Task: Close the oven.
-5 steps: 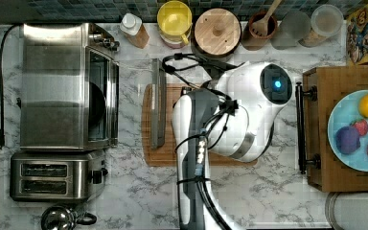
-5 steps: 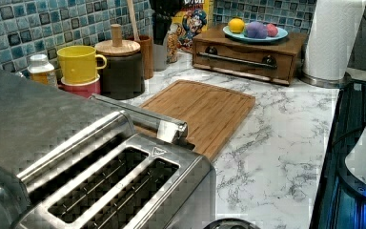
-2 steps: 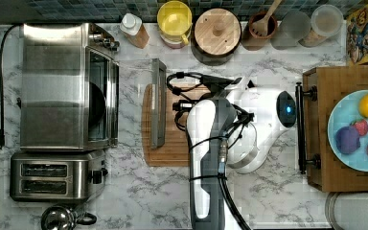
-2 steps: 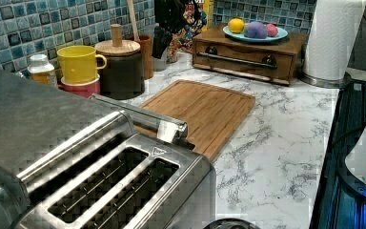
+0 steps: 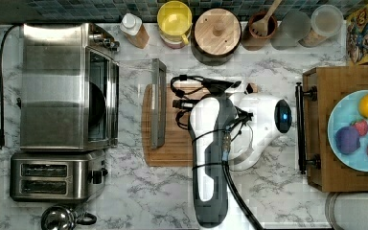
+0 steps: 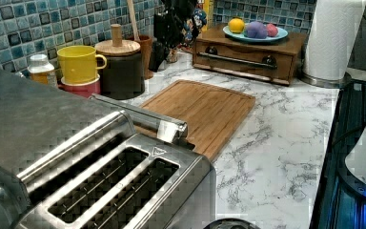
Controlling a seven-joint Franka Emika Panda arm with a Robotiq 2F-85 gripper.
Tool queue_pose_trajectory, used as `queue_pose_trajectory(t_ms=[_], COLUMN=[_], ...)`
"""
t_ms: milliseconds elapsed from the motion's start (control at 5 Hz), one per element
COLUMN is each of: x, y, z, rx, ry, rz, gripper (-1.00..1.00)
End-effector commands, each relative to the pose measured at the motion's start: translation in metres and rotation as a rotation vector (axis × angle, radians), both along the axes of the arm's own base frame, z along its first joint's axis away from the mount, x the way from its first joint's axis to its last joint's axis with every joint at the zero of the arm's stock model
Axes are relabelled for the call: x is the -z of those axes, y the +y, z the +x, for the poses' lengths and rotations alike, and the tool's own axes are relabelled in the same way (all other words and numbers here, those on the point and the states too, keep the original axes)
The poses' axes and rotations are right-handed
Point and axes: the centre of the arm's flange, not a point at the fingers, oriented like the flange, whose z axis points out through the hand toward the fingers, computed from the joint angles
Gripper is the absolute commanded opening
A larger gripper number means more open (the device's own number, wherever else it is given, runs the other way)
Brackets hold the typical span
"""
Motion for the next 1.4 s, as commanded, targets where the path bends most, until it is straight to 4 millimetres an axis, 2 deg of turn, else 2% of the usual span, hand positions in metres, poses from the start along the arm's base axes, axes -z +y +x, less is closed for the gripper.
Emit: queue_pose_trajectory(t_ms=[200,400,800,1000,1200,1400], x=[0.046,0.05,0.066,0.068,0.072,0.086], y=[0.002,0.017,0.046,0.061,0.069,0.082], z=[0.018,0.018,0.027,0.024,0.035,0.041], rx=[-0.028,0.01,-0.025,0.018,-0.003,-0.078], ry=[0.0,-0.043,-0.049,-0.104,-0.057,-0.019], rz=[0.087,0.132,0.159,0.144,0.142,0.148], gripper=[-1.0,-1.0,-1.0,-1.0,-1.0,-1.0])
